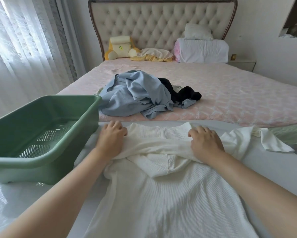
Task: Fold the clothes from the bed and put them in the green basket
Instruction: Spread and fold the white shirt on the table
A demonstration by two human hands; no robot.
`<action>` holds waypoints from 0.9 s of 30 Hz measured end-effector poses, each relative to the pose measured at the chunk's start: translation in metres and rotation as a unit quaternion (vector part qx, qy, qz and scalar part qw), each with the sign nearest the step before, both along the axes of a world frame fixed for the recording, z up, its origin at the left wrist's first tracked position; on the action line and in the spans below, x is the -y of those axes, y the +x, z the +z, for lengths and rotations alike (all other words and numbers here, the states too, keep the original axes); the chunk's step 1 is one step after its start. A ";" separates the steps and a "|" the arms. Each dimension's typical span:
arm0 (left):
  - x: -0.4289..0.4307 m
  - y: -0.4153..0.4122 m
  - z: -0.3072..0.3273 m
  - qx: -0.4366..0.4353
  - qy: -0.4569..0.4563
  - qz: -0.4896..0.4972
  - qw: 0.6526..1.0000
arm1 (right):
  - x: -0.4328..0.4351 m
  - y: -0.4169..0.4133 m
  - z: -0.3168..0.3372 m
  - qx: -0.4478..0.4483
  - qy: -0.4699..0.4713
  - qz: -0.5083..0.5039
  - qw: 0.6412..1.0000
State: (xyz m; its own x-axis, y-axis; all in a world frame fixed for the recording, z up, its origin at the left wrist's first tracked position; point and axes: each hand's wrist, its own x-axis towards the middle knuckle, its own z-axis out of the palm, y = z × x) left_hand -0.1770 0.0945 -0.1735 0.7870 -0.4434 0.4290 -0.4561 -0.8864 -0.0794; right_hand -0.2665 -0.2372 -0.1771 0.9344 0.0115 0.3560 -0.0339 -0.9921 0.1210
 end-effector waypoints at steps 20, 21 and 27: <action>-0.022 -0.041 0.000 -0.183 0.034 -0.102 0.977 | 0.036 -0.043 0.010 -0.145 0.208 0.088 0.963; -0.022 -0.040 0.000 -0.224 0.098 -0.068 0.967 | 0.035 -0.047 0.011 -0.172 0.226 0.082 0.955; 0.021 -0.052 0.032 -0.313 0.178 0.029 0.932 | 0.033 -0.062 0.014 -0.168 0.187 0.089 0.964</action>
